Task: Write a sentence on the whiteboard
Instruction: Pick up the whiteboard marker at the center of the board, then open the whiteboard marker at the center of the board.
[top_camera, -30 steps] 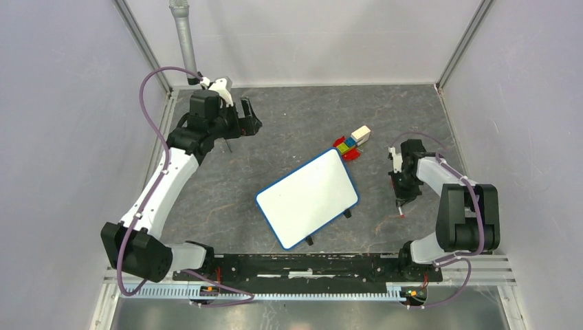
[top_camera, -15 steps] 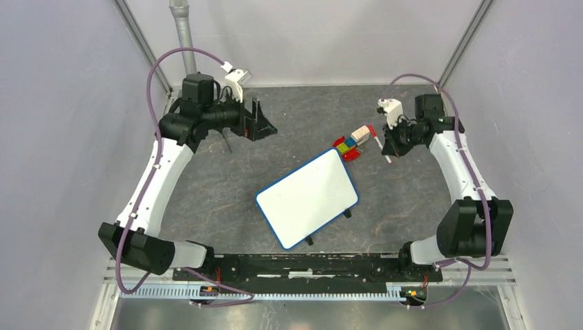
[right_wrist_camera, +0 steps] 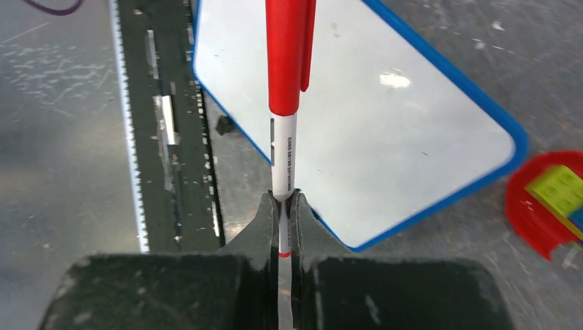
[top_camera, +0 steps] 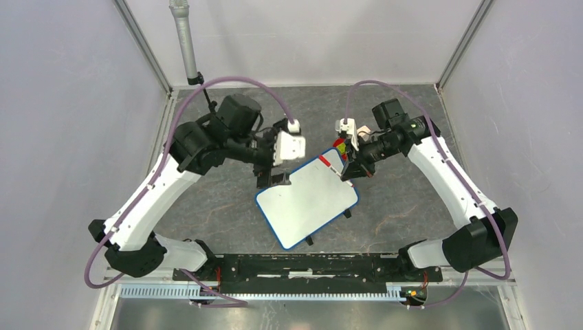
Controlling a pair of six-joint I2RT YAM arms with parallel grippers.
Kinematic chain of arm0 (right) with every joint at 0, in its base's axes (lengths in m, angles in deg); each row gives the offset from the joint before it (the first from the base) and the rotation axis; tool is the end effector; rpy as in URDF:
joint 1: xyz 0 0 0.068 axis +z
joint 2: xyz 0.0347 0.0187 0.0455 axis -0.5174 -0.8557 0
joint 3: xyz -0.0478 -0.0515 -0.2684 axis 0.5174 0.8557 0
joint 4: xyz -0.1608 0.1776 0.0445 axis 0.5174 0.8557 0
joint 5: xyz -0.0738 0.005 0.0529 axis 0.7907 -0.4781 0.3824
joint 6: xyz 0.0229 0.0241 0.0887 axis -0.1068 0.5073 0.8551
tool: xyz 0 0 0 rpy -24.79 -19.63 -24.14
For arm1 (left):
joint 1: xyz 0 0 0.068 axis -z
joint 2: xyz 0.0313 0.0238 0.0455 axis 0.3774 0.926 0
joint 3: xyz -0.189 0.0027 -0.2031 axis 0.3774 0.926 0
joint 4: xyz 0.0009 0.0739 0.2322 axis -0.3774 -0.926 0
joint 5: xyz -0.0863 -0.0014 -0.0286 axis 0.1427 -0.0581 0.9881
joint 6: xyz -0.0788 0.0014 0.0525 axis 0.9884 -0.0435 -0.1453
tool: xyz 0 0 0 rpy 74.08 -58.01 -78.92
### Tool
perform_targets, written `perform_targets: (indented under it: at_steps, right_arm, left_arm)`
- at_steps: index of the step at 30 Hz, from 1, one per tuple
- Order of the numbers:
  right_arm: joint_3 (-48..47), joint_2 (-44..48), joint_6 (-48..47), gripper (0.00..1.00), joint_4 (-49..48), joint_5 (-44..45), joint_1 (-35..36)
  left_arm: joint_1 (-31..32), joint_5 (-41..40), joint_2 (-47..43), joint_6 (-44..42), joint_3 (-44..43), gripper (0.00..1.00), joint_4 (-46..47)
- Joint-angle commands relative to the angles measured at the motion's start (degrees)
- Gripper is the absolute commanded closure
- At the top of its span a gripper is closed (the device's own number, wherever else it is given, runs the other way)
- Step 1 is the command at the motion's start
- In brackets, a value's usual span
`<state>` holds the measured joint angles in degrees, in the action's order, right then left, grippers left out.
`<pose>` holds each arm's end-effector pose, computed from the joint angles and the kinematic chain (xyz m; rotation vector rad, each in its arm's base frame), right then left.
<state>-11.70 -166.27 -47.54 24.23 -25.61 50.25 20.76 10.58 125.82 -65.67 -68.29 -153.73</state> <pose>0.2148 0.1416 0.3156 -1.3995 1.9942 0.9643 0.1560 -0.2037 0.4271 1.6466 1.5142 -0.6421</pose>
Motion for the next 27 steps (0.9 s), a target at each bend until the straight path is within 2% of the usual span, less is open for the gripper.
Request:
perform_targets:
  at_steps: [1, 5, 9, 12, 18, 27]
  right_arm:
    - [-1.0, 0.7, -0.4, 1.0, 3.9, -5.8, 3.4]
    - [-0.1, 1.3, 1.2, 1.0, 3.4, -7.8, 5.8]
    - [0.5, 0.8, 1.9, 1.0, 3.8, -9.5, 7.9]
    - [1.6, 0.9, 2.7, 1.0, 3.4, -10.8, 9.6]
    - [3.1, 1.4, 5.1, 1.0, 1.3, -11.2, 12.9]
    - [2.4, 2.1, 7.0, 1.0, 0.0, -10.9, 16.4]
  left_arm:
    - [7.0, -10.3, -1.7, -16.7, -2.8, 0.06, -7.0]
    - [15.8, -17.0, -0.9, -24.2, -4.5, 0.15, -10.5]
    - [22.7, -24.0, -1.3, -26.9, -1.2, 0.23, -4.6]
    - [26.5, -28.1, 0.5, -28.9, -0.4, 0.26, -4.2]
    - [29.4, -32.8, 2.6, -31.3, 2.1, 0.33, -1.8]
    - [30.4, -34.6, 3.2, -34.0, 6.5, 0.41, -0.6]
